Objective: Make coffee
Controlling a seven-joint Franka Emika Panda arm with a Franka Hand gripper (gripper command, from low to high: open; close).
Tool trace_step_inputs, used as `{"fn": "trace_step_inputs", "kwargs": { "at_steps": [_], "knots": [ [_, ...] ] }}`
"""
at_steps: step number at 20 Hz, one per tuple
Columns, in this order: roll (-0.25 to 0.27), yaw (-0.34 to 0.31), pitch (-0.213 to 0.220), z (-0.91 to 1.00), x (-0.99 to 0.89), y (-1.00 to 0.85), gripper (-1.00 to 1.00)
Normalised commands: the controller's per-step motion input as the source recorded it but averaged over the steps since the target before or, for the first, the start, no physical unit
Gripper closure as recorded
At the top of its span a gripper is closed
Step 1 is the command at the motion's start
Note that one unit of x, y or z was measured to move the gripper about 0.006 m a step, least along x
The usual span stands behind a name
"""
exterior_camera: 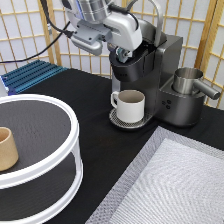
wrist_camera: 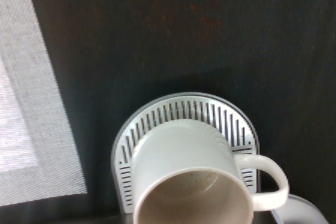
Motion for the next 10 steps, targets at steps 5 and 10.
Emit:
{"fn": "trace_step_inputs", "kwargs": {
  "at_steps": [5, 10],
  "knots": [
    [-0.105, -0.055, 0.005, 1.00, 0.16, 0.77, -1.00],
    [-0.174, -0.005, 0.093, 0.94, 0.26, 0.90, -1.00]
  ]
}}
